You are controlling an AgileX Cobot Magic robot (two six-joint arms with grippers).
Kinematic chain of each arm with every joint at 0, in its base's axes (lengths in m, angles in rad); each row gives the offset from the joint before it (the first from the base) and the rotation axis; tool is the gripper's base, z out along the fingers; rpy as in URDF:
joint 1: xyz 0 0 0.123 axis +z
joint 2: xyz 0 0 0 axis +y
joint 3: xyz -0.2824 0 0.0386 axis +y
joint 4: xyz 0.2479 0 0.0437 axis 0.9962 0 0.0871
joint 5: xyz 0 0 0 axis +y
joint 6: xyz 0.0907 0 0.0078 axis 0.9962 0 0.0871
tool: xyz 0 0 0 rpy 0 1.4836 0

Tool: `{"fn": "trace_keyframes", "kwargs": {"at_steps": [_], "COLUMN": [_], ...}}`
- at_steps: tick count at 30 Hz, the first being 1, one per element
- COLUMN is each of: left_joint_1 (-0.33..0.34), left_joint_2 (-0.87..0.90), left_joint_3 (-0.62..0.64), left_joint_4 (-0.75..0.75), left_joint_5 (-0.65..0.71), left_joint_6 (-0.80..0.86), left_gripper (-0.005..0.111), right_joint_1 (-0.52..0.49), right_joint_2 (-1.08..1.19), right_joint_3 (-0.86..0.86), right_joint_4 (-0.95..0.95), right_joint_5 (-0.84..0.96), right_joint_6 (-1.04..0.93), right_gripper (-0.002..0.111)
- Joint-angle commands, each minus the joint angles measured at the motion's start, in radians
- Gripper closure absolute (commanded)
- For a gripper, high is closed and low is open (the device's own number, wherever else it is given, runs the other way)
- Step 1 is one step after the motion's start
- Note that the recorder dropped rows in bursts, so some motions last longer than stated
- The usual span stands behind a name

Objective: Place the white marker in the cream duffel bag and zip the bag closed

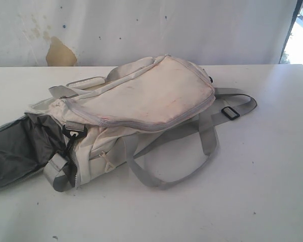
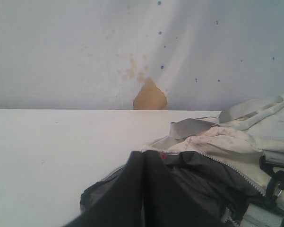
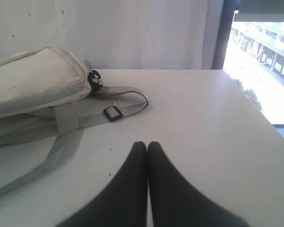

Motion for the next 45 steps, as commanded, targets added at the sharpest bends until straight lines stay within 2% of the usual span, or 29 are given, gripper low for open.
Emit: {"fn": "trace_keyframes", "kwargs": {"at_steps": [1,13,45], "left_joint_1": [-0.005,-0.005,-0.005], "left_joint_2": [-0.003,-0.003,-0.003], "left_joint_3": [0.005,0.005,0.005], "left_joint_4": [-0.01,-0.01,-0.01], "left_joint_5": [0.001,0.001,0.001], "left_joint_6": [0.0,0.0,0.0], "left_gripper": [0.107,0.107,0.107], "right_joint_1": [0.004,0.004,0.004], "right_joint_2": [-0.005,-0.005,-0.005], "right_joint_3": [0.002,0.002,0.002], "right_joint_4": [0.001,0.043,0.046], "right_joint_5": [0.002,-0.07,-0.065], "right_joint_6": [0.003,-0.023,-0.023], "right_gripper": [0.108,0.108,0.108]}}
